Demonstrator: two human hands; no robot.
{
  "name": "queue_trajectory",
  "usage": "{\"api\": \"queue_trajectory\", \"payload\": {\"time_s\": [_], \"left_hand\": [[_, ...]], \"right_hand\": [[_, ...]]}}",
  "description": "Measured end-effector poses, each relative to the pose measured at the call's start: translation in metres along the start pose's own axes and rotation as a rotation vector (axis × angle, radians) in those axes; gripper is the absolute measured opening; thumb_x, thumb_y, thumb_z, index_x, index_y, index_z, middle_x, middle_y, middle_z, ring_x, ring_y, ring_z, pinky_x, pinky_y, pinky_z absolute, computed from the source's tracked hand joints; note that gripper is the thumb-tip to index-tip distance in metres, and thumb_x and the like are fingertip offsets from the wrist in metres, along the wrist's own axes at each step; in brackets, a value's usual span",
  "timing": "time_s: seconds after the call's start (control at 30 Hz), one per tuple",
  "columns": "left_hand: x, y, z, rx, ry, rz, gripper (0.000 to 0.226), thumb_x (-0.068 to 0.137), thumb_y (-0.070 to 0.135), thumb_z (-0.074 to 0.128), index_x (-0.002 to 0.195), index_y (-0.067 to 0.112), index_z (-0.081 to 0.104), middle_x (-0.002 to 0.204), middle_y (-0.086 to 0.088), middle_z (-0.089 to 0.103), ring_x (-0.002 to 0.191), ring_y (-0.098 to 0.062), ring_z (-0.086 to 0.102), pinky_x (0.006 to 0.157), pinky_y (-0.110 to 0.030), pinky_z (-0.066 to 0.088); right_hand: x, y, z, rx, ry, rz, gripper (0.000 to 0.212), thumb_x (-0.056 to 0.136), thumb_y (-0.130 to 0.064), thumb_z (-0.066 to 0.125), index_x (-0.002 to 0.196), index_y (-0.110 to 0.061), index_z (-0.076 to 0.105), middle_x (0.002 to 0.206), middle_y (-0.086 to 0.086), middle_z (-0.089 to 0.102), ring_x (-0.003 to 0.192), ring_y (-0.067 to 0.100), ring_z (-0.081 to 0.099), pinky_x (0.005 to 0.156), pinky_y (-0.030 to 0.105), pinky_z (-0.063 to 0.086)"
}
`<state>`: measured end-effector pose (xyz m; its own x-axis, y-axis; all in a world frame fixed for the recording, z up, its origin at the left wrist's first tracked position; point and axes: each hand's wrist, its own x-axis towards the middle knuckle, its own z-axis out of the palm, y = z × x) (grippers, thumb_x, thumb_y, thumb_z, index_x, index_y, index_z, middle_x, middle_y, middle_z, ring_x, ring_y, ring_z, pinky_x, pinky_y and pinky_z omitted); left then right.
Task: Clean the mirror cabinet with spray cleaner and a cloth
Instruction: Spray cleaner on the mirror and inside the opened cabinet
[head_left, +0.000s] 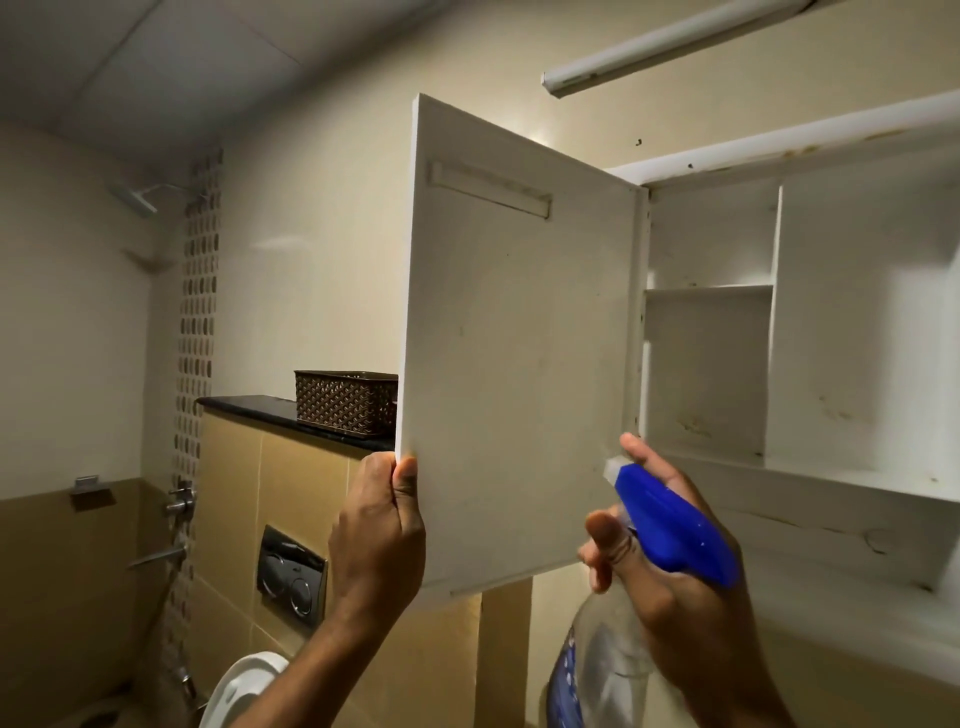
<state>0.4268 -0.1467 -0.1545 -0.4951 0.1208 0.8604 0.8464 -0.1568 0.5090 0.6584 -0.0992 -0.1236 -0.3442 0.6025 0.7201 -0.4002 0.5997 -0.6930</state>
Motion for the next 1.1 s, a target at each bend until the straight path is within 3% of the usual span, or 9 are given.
{"api": "queue_trajectory", "payload": {"time_s": [0.1, 0.2, 0.27, 0.37, 0.47, 0.6, 0.8, 0.97, 1.1], "left_hand": [[0.002, -0.001, -0.001, 0.014, 0.001, -0.007, 0.051, 0.093, 0.063, 0.023, 0.094, 0.021, 0.052, 0.087, 0.007, 0.056, 0.071, -0.009, 0.059, 0.053, -0.037, 0.057], [0.009, 0.002, -0.002, 0.009, -0.024, 0.0, 0.041, 0.095, 0.06, 0.025, 0.093, 0.027, 0.049, 0.087, 0.009, 0.056, 0.072, -0.009, 0.059, 0.053, -0.034, 0.056], [0.021, 0.009, -0.004, -0.006, -0.031, 0.02, 0.032, 0.096, 0.055, 0.026, 0.092, 0.031, 0.047, 0.083, 0.011, 0.053, 0.069, -0.006, 0.056, 0.05, -0.027, 0.048], [0.046, 0.024, -0.004, 0.012, 0.026, 0.043, 0.033, 0.098, 0.05, 0.025, 0.079, 0.03, 0.044, 0.075, 0.01, 0.049, 0.066, -0.007, 0.049, 0.051, -0.031, 0.043], [0.055, 0.028, 0.001, 0.028, 0.056, 0.041, 0.037, 0.099, 0.049, 0.025, 0.076, 0.025, 0.043, 0.071, 0.005, 0.048, 0.063, -0.015, 0.048, 0.053, -0.04, 0.048], [0.051, 0.025, 0.004, 0.033, 0.059, 0.054, 0.032, 0.098, 0.047, 0.024, 0.075, 0.03, 0.039, 0.068, 0.006, 0.045, 0.058, -0.012, 0.045, 0.049, -0.03, 0.041], [0.051, 0.023, 0.004, 0.039, 0.077, 0.06, 0.033, 0.099, 0.044, 0.026, 0.077, 0.024, 0.042, 0.067, 0.008, 0.046, 0.057, -0.009, 0.045, 0.048, -0.022, 0.03], [0.053, 0.02, 0.005, 0.036, 0.076, 0.072, 0.033, 0.099, 0.045, 0.026, 0.076, 0.028, 0.041, 0.067, 0.008, 0.046, 0.056, -0.009, 0.046, 0.047, -0.023, 0.033], [0.053, 0.018, 0.005, 0.026, 0.073, 0.079, 0.031, 0.099, 0.046, 0.026, 0.074, 0.033, 0.039, 0.066, 0.008, 0.048, 0.055, -0.01, 0.046, 0.045, -0.025, 0.037]], "right_hand": [[0.002, -0.006, 0.009, 0.042, -0.046, -0.001, 0.069, 0.072, -0.016, 0.068, 0.136, -0.03, 0.047, 0.081, 0.008, 0.072, 0.066, 0.023, 0.068, 0.058, 0.028, 0.058], [0.007, -0.015, 0.019, -0.044, -0.109, -0.085, 0.076, 0.076, -0.022, 0.069, 0.143, -0.034, 0.034, 0.086, 0.004, 0.074, 0.08, 0.016, 0.072, 0.076, 0.022, 0.058], [0.011, -0.018, 0.023, -0.042, -0.108, -0.104, 0.077, 0.077, -0.021, 0.068, 0.142, -0.036, 0.03, 0.084, 0.003, 0.074, 0.078, 0.014, 0.072, 0.074, 0.015, 0.055], [0.017, -0.018, 0.025, 0.035, -0.01, -0.081, 0.07, 0.074, -0.017, 0.068, 0.138, -0.03, 0.044, 0.078, 0.007, 0.071, 0.065, 0.019, 0.069, 0.058, 0.022, 0.056], [0.023, -0.018, 0.022, -0.028, 0.047, -0.081, 0.061, 0.077, -0.019, 0.072, 0.134, -0.026, 0.052, 0.075, 0.004, 0.071, 0.06, 0.017, 0.067, 0.055, 0.023, 0.055], [0.029, -0.016, 0.012, -0.067, 0.085, -0.08, 0.059, 0.076, -0.032, 0.07, 0.133, -0.027, 0.052, 0.079, 0.003, 0.074, 0.068, 0.015, 0.071, 0.065, 0.022, 0.057], [0.032, -0.003, -0.003, -0.067, 0.288, -0.053, 0.04, 0.074, -0.04, 0.07, 0.105, -0.015, 0.067, 0.061, 0.009, 0.066, 0.051, 0.019, 0.062, 0.057, 0.031, 0.052], [0.046, -0.004, -0.01, -0.051, 0.344, -0.068, 0.064, 0.077, -0.036, 0.072, 0.136, -0.028, 0.046, 0.082, 0.0, 0.075, 0.079, 0.016, 0.073, 0.082, 0.033, 0.051], [0.057, -0.005, -0.01, 0.017, 0.343, -0.083, 0.053, 0.073, -0.041, 0.071, 0.112, -0.006, 0.062, 0.063, 0.009, 0.065, 0.051, 0.017, 0.06, 0.055, 0.023, 0.052]]}}
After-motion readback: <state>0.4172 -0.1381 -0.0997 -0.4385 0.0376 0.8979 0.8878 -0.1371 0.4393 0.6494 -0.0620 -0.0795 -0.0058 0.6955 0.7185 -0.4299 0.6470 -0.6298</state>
